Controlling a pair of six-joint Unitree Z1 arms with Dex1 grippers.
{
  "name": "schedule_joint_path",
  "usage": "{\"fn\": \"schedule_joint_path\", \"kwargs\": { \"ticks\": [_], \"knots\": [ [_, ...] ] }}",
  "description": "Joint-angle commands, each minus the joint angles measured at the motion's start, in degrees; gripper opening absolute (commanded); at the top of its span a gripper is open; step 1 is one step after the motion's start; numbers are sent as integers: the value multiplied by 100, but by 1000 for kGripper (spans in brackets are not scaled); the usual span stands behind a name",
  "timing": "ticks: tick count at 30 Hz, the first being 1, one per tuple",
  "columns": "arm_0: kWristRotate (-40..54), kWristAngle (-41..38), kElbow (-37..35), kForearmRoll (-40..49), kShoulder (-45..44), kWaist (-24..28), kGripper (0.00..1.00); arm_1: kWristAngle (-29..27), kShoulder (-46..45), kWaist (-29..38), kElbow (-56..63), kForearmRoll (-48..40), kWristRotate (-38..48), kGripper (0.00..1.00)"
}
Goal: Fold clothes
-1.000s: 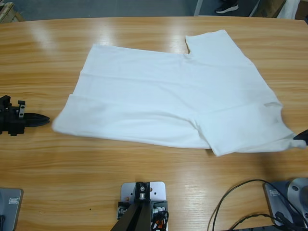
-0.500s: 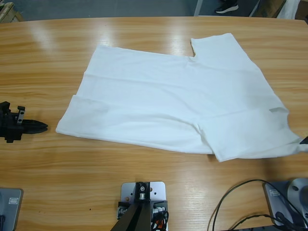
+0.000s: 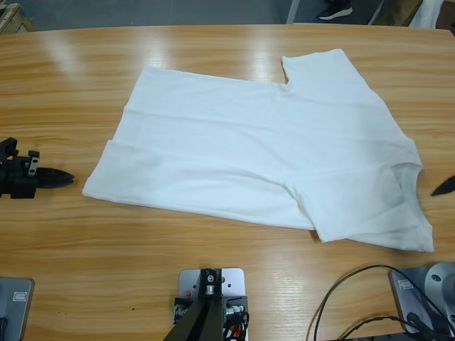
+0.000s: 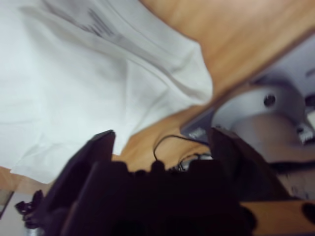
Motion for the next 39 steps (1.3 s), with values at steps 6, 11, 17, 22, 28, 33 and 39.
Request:
{"fn": "schedule_joint_path", "kwargs": {
  "ticks": [6,11,17,22,28,33,39],
  "knots": [
    [1008,-682,-1143,-195,252,-513,48,566,-141,1006,-139,-1160,-1418,991],
    [1491,-773,-2319,216,605,-743,554,506,-377,1018,-479,-1116,-1751,987],
    [2161,-789,-3785,1252,1554,-790,637,742,-502,1018,-667,-1510,-2016,991],
    [2892,-772,-5037,2644,2423,-708,637,775,-384,1018,-623,-1842,-2267,991],
    [3509,-761,-6102,3542,3318,-377,627,601,-300,1018,-570,-1929,-2283,987],
    [3942,-889,-7483,4483,4107,-377,614,557,-136,1018,-510,-2050,-2403,987],
    [4058,-1334,-8906,5246,4866,-430,605,608,98,1018,-503,-2307,-2403,982]
  ]
}}
